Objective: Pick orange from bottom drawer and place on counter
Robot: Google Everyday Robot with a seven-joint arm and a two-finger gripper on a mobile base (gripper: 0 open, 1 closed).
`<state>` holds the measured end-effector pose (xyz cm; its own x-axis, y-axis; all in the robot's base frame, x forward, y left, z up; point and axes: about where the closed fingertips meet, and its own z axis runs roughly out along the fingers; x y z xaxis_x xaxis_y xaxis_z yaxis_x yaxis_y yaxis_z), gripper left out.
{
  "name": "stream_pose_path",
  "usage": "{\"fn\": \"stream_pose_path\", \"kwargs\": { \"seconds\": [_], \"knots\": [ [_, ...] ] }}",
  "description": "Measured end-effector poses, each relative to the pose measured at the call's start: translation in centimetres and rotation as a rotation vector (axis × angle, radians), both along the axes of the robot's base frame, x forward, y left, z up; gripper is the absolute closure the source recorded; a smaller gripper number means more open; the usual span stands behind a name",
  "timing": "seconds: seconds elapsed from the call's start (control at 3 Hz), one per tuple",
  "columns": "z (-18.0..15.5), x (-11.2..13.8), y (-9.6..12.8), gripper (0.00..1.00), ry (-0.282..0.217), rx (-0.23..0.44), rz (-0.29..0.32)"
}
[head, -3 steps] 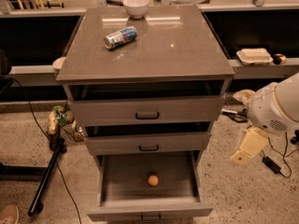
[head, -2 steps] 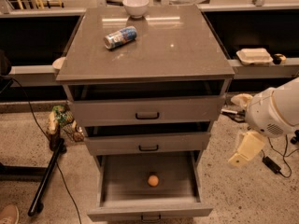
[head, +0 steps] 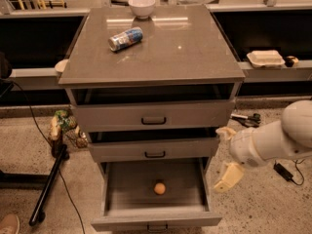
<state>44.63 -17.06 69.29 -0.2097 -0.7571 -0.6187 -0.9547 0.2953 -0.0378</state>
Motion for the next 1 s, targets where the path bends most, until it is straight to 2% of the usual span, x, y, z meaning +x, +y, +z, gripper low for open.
{"fn": "stream_pose_path", "kwargs": {
  "seconds": [0.33, 0.67, 1.0],
  "knots": [
    [-5.6, 0.7, 2.1, 0.0, 0.016, 0.077, 0.03],
    [-10.5, 0.9, 4.0, 0.0, 0.059, 0.18, 0.042],
    [-12.4, 0.5, 4.5, 0.0, 0.091, 0.207, 0.044]
  ]
}}
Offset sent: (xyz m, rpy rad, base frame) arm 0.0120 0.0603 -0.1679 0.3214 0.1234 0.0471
